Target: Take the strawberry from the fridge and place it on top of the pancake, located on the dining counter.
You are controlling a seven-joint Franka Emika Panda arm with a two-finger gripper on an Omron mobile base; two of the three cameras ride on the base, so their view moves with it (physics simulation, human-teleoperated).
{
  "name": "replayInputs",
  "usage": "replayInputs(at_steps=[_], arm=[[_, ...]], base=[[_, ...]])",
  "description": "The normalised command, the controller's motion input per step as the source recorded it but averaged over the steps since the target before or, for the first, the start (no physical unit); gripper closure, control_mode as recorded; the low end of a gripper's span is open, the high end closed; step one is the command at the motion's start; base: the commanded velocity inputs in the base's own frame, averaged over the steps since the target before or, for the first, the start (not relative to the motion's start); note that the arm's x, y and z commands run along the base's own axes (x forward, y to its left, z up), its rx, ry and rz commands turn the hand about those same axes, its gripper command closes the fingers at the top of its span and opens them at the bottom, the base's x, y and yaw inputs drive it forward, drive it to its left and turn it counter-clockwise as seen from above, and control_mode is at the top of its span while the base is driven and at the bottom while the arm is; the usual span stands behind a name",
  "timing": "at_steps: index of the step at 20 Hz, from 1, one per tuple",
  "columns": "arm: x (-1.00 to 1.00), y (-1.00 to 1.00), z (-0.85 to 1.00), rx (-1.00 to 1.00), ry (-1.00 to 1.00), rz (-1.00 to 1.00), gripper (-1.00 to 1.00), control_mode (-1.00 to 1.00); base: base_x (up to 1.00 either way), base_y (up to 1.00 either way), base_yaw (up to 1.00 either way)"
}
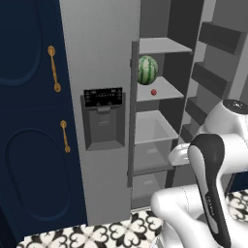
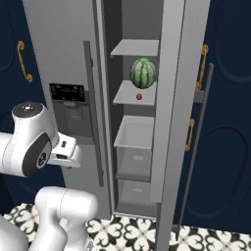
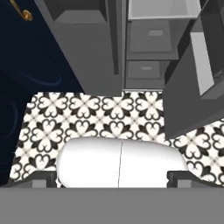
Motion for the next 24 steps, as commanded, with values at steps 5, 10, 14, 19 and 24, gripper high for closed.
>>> replayInputs(at_steps=[5,10,14,19,24], arm=[[-0.04,0.00,0.00,0.00,0.00,-0.12,-1.00,-1.00],[0.00,0.00,0.00,0.00,0.00,0.00,-1.00,-1.00],[0.00,0.00,0.00,0.00,0.00,0.00,-1.00,1.00],[0.00,0.00,0.00,0.00,0.00,0.00,-1.00,1.00],[0.00,0.00,0.00,0.00,0.00,0.00,-1.00,1.00]], base=[[0.00,0.00,0.00],[0.00,0.00,0.00],[0.05,0.00,-0.02],[0.62,0.00,-0.15],[0.84,0.00,-0.13]])
